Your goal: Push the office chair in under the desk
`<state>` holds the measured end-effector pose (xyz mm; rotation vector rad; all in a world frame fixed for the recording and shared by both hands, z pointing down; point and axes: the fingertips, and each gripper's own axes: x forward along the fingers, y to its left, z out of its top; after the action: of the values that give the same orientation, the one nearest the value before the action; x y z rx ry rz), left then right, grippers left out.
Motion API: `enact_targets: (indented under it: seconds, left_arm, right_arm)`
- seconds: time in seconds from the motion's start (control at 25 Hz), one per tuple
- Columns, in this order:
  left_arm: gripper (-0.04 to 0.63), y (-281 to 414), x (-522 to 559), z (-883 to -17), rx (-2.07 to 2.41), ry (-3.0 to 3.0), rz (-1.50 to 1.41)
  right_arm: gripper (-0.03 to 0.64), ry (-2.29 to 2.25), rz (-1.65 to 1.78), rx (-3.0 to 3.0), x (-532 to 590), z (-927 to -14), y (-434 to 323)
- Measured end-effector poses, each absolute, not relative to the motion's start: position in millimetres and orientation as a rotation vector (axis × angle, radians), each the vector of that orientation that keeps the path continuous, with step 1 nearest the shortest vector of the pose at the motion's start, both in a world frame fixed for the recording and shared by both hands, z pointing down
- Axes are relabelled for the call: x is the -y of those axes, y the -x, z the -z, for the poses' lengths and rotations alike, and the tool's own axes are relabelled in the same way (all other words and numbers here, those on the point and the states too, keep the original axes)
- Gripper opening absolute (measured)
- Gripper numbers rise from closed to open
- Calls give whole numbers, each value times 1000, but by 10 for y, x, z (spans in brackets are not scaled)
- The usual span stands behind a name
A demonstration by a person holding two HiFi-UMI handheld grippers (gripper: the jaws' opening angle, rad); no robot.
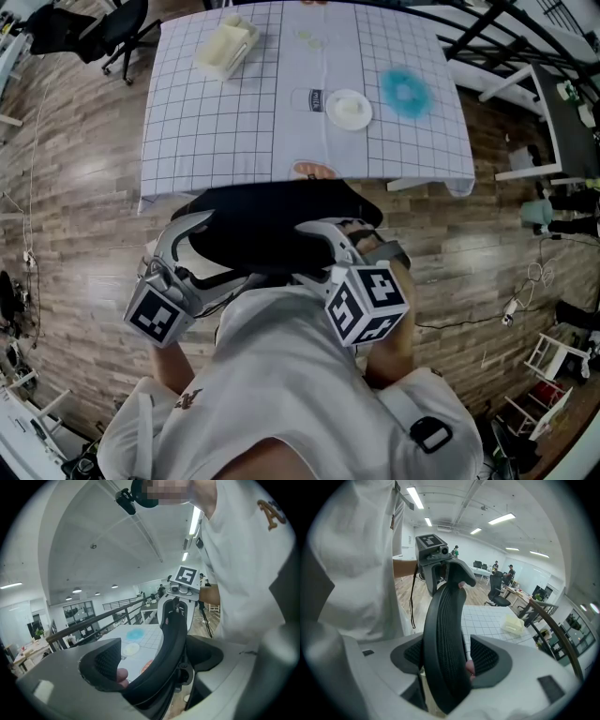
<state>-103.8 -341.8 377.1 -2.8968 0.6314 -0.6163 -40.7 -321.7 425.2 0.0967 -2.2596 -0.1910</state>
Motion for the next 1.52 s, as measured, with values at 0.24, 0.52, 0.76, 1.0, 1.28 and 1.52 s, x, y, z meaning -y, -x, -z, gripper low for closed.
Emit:
enact_targets:
  seconds: [0.24, 0.52, 0.76, 1.0, 1.28, 1.52]
  left_arm:
    - [430, 1045, 3472, -3783, -635, 2900, 614]
    - [428, 1044, 3505, -3780, -629, 2902, 618]
    - [428, 1023, 3555, -3758, -630, 2910, 614]
    - [427, 983, 3593, -3760, -645, 2915, 603]
    - [426, 948, 3628, -3775, -647, 2915, 605]
    - [426, 949, 3647, -3776, -654, 2921, 605]
  right_arm:
    - [268, -94, 194, 2254, 3276, -4265, 414]
    - [268, -86, 191, 2260, 3310, -4256, 410]
    - [268, -79, 190, 2268, 3361, -4231, 391]
    - [270, -72, 196, 2280, 3405, -4230, 349]
    - [272, -44, 196, 2274, 3453, -4246, 310]
    - [273, -32, 196, 2279, 3469, -4244, 308]
